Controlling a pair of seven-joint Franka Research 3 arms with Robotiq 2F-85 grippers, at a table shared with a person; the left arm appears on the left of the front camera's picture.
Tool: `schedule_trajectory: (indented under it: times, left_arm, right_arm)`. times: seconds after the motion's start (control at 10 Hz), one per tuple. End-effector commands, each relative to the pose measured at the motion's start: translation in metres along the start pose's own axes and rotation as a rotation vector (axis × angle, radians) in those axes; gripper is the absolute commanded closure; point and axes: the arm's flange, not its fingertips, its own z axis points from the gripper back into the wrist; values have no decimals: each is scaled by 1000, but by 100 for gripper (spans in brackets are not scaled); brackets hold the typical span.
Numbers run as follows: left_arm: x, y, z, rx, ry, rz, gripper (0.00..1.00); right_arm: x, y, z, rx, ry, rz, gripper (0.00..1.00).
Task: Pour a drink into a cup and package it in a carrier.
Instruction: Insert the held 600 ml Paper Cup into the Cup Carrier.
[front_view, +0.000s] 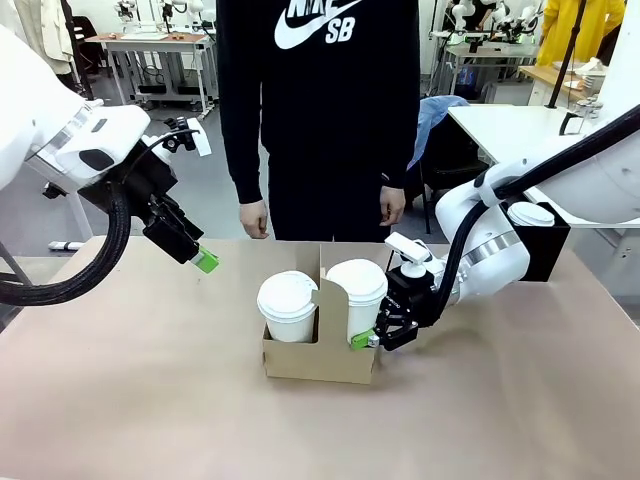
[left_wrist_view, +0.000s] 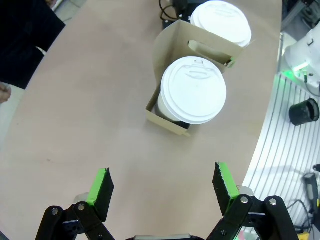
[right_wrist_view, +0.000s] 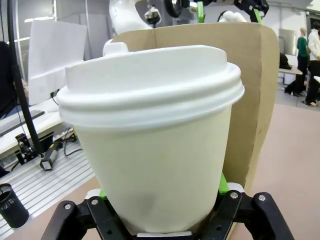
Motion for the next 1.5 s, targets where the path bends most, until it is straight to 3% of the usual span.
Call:
schedule_trajectory:
  times: [0.0,0.5,0.7,0.9,1.1,1.3,1.4]
  left_arm:
    - [0,2,0,-6,-15,-12,0]
    - [0,2,0,-6,-15,-12,0]
    - [0,2,0,-6,-15,-12,0]
    - [0,2,0,-6,-15,-12,0]
    - [0,2,0,-6,-15,-12,0]
    - [0,2,0,-6,-15,-12,0]
    - [0,2,0,-6,-15,-12,0]
  right_arm:
    - [0,1,0,18,45,44,0]
    - [22,13,29,-51,86,49,0]
    - [34,19,53,-88,83,23,0]
    - [51,36,95,-205,116,-19,0]
    - [82,80,137,-486,163,-159,0]
    - [115,150,165,-890,262,-444,0]
    - [121,169,170,-969,268,-508,0]
